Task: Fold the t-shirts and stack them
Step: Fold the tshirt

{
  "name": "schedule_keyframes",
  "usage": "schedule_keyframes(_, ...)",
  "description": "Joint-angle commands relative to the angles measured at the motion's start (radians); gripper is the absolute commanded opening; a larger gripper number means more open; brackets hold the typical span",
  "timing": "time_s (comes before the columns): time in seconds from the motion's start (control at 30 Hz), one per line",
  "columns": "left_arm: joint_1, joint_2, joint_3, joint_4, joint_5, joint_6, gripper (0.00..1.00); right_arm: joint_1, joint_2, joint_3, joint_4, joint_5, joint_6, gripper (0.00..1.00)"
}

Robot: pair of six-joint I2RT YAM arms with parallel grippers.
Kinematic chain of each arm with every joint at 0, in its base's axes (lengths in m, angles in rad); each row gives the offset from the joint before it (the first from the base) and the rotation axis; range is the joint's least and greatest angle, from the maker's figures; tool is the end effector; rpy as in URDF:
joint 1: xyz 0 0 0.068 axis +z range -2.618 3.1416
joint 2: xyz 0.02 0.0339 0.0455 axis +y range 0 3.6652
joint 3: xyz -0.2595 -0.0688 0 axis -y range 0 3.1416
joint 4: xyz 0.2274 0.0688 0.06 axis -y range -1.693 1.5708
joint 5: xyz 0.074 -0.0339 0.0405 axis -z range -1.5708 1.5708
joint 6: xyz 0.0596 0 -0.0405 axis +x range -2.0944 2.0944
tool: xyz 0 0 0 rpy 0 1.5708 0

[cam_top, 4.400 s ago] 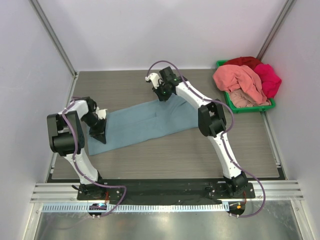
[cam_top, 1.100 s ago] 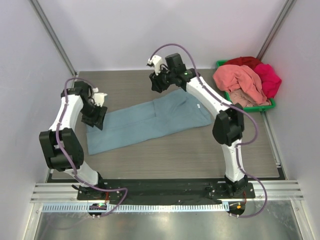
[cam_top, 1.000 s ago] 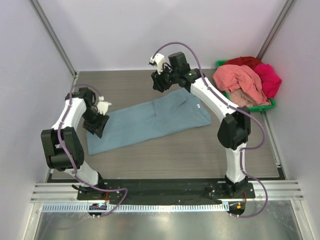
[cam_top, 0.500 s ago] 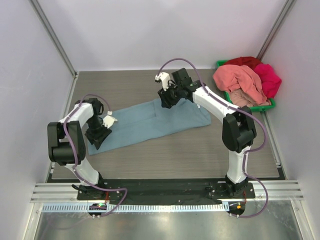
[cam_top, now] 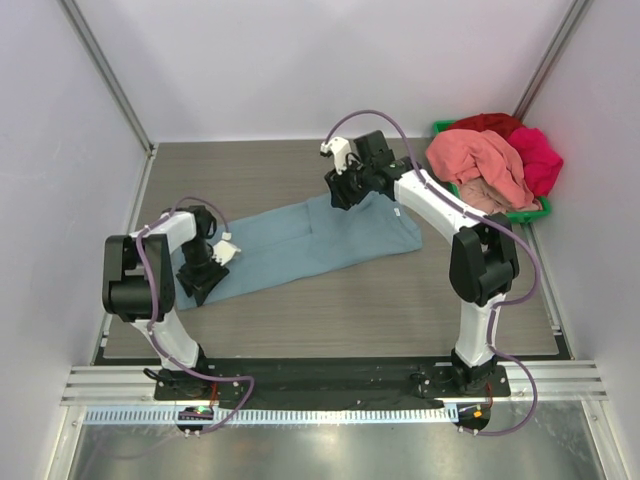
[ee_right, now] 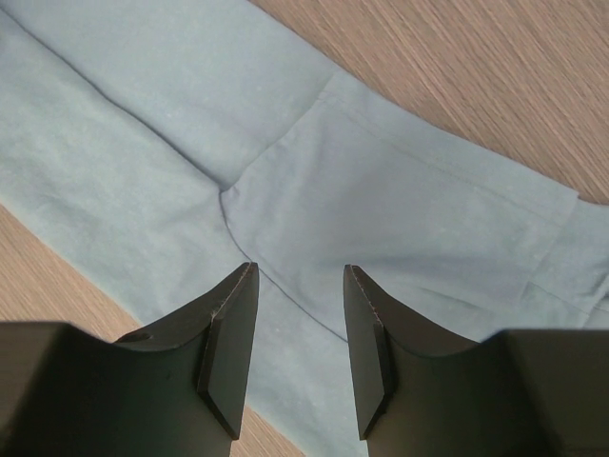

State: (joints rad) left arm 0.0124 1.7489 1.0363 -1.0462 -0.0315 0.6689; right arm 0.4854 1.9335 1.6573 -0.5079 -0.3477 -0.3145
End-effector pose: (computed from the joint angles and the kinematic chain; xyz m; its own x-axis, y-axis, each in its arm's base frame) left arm 0.2523 0.0050 0.1344 -0.7747 0.6103 0.1658 0.6040 0.7917 -0.0916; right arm 0.3791 0.2229 0.2600 -0.3923 -0.5357 -0.7477 -0.8133 0.5818 0.0098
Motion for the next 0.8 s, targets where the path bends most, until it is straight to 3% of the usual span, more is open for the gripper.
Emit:
schedule_keyframes(0.0, -0.002, 0.023, -0.016, 0.049, -0.027, -0.003, 0.47, -0.011, -0.053, 0.022, 0.032, 0.029, 0.011, 0.47)
schedule_keyframes(0.1, -0.003, 0.044, -0.028, 0.075, -0.050, -0.006, 0.39, -0.027, -0.048, 0.025, 0.043, 0.055, 0.029, 0.47)
schedule_keyframes(0.23, -0.003, 0.073, -0.057, 0.110, -0.070, -0.015, 0.18, -0.074, -0.028, 0.053, 0.061, 0.130, 0.064, 0.47)
schedule_keyframes(0.4, -0.037, 0.089, -0.074, 0.129, -0.061, -0.037, 0.00, -0.122, 0.018, 0.090, 0.072, 0.194, 0.077, 0.47)
schedule_keyframes(0.77, -0.043, -0.009, -0.134, 0.097, -0.094, -0.028, 0.00, -0.203, 0.180, 0.120, 0.040, 0.245, 0.023, 0.47)
